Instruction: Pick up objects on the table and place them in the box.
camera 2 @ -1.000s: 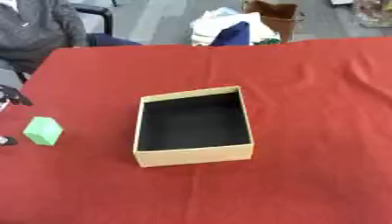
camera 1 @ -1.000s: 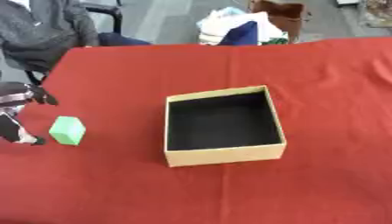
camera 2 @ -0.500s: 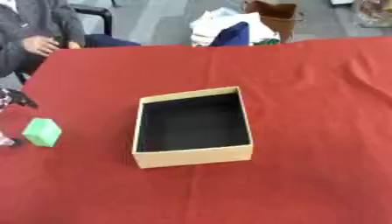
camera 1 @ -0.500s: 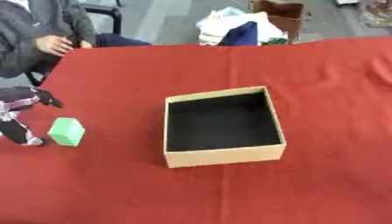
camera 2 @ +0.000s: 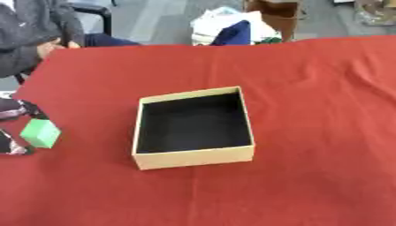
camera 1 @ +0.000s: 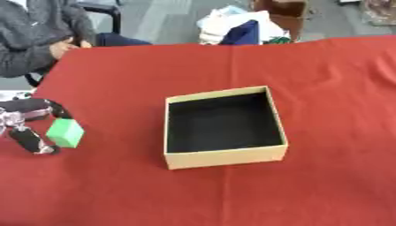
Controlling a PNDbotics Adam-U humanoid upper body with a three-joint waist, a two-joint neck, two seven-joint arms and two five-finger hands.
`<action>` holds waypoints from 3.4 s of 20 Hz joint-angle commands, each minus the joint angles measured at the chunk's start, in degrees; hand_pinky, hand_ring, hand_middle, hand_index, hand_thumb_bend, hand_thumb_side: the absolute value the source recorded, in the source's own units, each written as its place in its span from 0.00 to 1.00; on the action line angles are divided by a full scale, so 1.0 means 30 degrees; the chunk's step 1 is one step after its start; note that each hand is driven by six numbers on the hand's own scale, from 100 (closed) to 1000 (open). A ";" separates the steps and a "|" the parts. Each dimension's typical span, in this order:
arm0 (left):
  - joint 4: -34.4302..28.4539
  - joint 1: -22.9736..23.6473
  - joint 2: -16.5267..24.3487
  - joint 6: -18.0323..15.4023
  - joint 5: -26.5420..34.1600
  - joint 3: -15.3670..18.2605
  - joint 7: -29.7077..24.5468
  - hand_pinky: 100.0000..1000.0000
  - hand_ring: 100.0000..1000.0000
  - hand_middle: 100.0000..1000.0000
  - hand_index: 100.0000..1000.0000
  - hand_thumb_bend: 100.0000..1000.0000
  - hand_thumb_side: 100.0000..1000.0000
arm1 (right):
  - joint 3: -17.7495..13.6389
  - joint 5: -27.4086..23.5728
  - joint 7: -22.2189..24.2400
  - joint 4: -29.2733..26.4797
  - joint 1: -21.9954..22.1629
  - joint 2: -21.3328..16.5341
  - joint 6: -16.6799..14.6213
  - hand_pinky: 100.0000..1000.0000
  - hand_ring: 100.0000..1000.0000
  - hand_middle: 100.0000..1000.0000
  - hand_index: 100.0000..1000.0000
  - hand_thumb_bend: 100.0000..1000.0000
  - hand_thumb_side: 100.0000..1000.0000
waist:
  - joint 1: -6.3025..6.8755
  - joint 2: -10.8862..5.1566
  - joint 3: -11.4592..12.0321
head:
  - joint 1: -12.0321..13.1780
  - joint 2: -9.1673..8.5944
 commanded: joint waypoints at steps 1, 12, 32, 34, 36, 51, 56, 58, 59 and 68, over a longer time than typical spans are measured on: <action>-0.0009 -0.0281 0.0569 0.0167 -0.0135 0.0203 0.0135 0.78 0.71 0.56 0.68 0.32 0.00 | -0.0046 -0.0111 -0.0023 -0.0171 -0.0169 -0.0237 -0.0049 0.59 0.71 0.74 0.85 0.00 0.49 | -0.0013 -0.0256 0.0000 | 0.0010 -0.0202; -0.3966 -0.1971 0.1059 0.0087 0.2597 0.0646 0.1688 0.74 0.65 0.47 0.62 0.19 0.00 | 0.0041 -0.0135 0.0045 -0.0145 -0.0126 -0.0270 -0.0054 0.59 0.71 0.74 0.85 0.00 0.49 | 0.0005 -0.0375 0.0152 | -0.0046 -0.0113; -0.3171 -1.0277 -0.6244 -0.0776 0.1042 -0.4213 -0.1178 0.73 0.66 0.48 0.64 0.16 0.00 | 0.0450 -0.0521 0.0441 -0.0049 -0.0264 0.0045 -0.0102 0.59 0.71 0.74 0.85 0.00 0.49 | -0.0319 -0.0338 -0.0485 | 0.0406 -0.0556; -0.2890 -1.0272 -0.6630 -0.1004 0.0869 -0.4423 -0.0871 0.73 0.66 0.49 0.64 0.16 0.00 | 0.0456 -0.0529 0.0439 -0.0061 -0.0299 0.0070 -0.0108 0.59 0.71 0.74 0.85 0.00 0.49 | -0.0317 -0.0293 -0.0493 | 0.0392 -0.0610; -0.2795 -1.0174 -0.6950 -0.1196 0.0677 -0.4660 -0.0532 0.73 0.66 0.49 0.64 0.16 0.00 | 0.0468 -0.0538 0.0444 -0.0070 -0.0338 0.0095 -0.0113 0.59 0.71 0.74 0.85 0.00 0.49 | -0.0321 -0.0247 -0.0499 | 0.0358 -0.0681; -0.2970 -0.9384 -0.7672 -0.2070 -0.0277 -0.5958 -0.0862 0.74 0.69 0.53 0.67 0.21 0.00 | 0.0447 -0.0535 0.0405 -0.0074 -0.0327 0.0157 -0.0103 0.59 0.72 0.74 0.85 0.00 0.50 | -0.0344 -0.0188 -0.0484 | 0.0448 -0.0805; -0.2767 -0.9143 -0.7702 -0.2873 -0.1037 -0.6244 -0.1786 0.79 0.75 0.65 0.76 0.30 0.08 | 0.0412 -0.0530 0.0358 -0.0080 -0.0300 0.0181 -0.0115 0.59 0.72 0.74 0.85 0.00 0.50 | -0.0318 -0.0185 -0.0501 | 0.0445 -0.0845; -0.2867 -0.9112 -0.7654 -0.3302 -0.1322 -0.6273 -0.2341 0.83 0.80 0.72 0.80 0.38 0.18 | 0.0405 -0.0529 0.0346 -0.0081 -0.0294 0.0187 -0.0119 0.59 0.72 0.74 0.85 0.00 0.50 | -0.0311 -0.0182 -0.0484 | 0.0437 -0.0840; -0.3025 -0.9118 -0.7552 -0.3535 -0.1602 -0.6309 -0.2656 0.84 0.81 0.74 0.82 0.42 0.24 | 0.0396 -0.0527 0.0337 -0.0082 -0.0290 0.0198 -0.0121 0.59 0.72 0.74 0.85 0.00 0.50 | -0.0299 -0.0178 -0.0484 | 0.0445 -0.0833; -0.5890 -0.8705 -0.6197 -0.4091 -0.3021 -0.5645 -0.2445 0.91 0.86 0.82 0.89 0.72 0.57 | 0.0321 -0.0462 0.0274 -0.0098 -0.0279 0.0177 -0.0128 0.59 0.72 0.74 0.85 0.00 0.51 | -0.0233 -0.0186 -0.0315 | 0.0373 -0.0900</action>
